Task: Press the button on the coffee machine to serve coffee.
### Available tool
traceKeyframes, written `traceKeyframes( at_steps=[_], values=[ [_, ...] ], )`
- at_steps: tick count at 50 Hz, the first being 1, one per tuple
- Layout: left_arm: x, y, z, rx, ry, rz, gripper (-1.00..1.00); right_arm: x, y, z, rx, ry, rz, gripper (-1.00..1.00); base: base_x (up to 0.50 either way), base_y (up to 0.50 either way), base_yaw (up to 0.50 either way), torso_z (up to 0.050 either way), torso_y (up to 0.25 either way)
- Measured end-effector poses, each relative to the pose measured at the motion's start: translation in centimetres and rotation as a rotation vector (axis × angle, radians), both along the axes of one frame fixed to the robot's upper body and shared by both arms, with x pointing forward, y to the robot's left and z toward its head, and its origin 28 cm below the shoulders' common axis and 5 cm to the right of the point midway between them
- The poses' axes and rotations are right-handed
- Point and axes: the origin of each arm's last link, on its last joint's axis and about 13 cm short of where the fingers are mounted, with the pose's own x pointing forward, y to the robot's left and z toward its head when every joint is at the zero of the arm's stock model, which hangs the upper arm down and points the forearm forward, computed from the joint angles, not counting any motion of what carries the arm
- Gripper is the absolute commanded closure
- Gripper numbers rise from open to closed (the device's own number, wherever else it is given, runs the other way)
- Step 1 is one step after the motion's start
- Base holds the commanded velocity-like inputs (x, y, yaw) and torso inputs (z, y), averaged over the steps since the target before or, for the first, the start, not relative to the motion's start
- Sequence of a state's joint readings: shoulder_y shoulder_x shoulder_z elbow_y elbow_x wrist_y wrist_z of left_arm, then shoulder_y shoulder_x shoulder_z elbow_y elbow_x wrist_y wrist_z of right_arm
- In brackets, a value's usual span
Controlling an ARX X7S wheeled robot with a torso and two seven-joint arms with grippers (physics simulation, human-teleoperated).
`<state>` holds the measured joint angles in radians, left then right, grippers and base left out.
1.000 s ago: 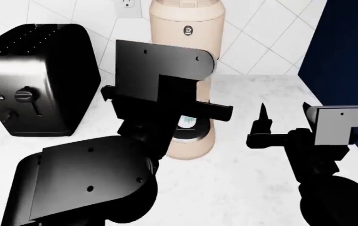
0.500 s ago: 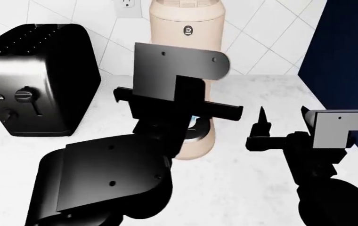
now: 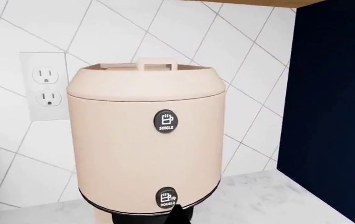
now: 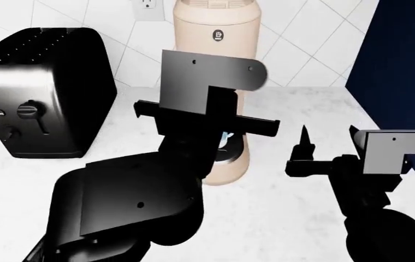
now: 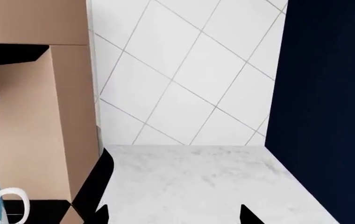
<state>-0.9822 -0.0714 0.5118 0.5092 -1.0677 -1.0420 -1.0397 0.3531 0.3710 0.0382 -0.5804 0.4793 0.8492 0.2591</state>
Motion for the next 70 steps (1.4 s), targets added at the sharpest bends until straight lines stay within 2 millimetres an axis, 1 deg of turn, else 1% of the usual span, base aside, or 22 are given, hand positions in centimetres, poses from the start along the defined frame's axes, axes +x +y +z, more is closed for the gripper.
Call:
traceKeyframes(
  at_steps=[18, 41, 70],
  values=[
    [0.7, -0.2, -0.4, 0.008, 0.003, 0.014, 1.0, 0.0, 0.0, -0.3, 0.005, 0.007, 0.0, -1.0, 0.0, 0.0, 0.0, 0.0, 0.0],
    [1.5, -0.3, -0.2, 0.01, 0.001, 0.025, 1.0, 0.1, 0.1, -0.7, 0.01, 0.013, 0.002, -1.0, 0.0, 0.0, 0.0, 0.0, 0.0],
    [2.0, -0.6, -0.4, 0.012, -0.006, 0.012, 1.0, 0.1, 0.0, -0.8, 0.012, 0.018, -0.001, -1.0, 0.0, 0.0, 0.0, 0.0, 0.0]
  ],
)
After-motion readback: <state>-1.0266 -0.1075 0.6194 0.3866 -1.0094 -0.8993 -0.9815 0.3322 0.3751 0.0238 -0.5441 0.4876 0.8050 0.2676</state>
